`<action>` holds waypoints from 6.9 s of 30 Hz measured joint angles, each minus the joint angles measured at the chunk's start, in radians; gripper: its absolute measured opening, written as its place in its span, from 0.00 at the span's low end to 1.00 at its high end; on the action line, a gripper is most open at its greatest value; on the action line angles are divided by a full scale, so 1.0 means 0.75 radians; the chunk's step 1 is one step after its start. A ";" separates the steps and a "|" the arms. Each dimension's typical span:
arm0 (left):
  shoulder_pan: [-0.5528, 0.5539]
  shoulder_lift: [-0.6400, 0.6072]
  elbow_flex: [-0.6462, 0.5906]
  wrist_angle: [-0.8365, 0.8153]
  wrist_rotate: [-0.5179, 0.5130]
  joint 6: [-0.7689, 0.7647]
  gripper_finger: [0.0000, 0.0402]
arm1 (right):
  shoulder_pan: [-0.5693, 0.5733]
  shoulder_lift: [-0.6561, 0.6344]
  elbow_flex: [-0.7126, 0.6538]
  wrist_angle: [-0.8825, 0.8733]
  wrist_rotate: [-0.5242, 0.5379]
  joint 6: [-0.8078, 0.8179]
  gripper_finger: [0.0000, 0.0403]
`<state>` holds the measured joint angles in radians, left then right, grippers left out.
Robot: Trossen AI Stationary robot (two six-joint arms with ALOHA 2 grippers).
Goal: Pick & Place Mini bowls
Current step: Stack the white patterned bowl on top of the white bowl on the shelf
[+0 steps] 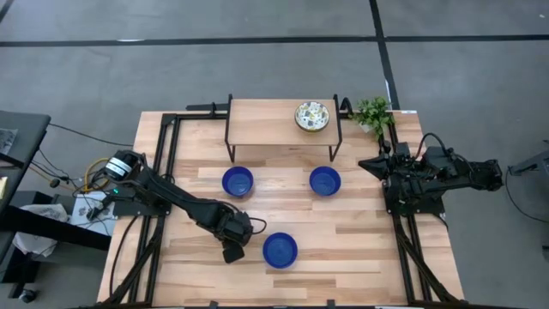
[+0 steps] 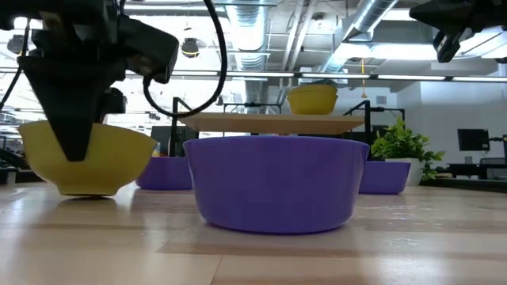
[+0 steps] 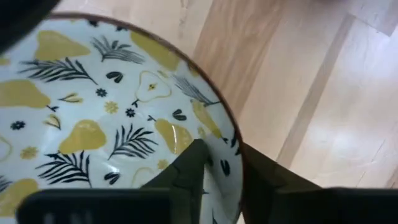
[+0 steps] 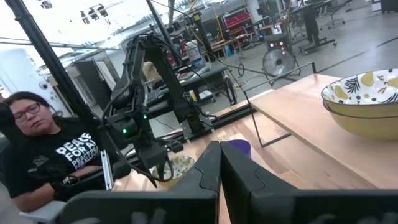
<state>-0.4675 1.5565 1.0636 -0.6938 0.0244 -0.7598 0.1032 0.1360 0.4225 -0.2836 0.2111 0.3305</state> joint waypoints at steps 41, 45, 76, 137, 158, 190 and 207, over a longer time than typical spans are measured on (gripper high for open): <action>-0.107 -0.143 0.040 -0.080 -0.045 -0.005 0.03 | 0.000 0.000 0.001 0.044 0.001 0.003 0.00; -0.112 -0.144 0.109 -0.088 -0.044 0.026 0.03 | 0.000 0.000 0.001 0.108 0.001 0.003 0.00; 0.127 0.036 0.746 -0.183 -0.322 0.617 0.03 | 0.000 0.065 0.001 0.245 0.004 -0.067 0.00; 0.001 0.144 0.876 -0.632 -0.590 1.595 0.03 | 0.080 1.838 1.528 -1.090 -0.033 -1.957 0.00; -0.007 0.193 0.876 -0.659 -0.590 1.585 0.03 | 0.158 1.963 1.527 -0.907 -0.034 -2.022 0.15; -0.007 0.193 0.876 -0.635 -0.589 1.586 0.03 | 0.182 2.076 1.526 -0.787 -0.078 -2.054 0.16; -0.007 0.193 0.876 -0.619 -0.584 1.585 0.03 | 0.203 2.117 1.527 -0.756 -0.004 -2.063 0.14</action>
<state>-0.4725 1.7016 1.7206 -1.1580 -0.4138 0.4290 0.2554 1.7237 1.5677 -0.8509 0.2085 -1.2163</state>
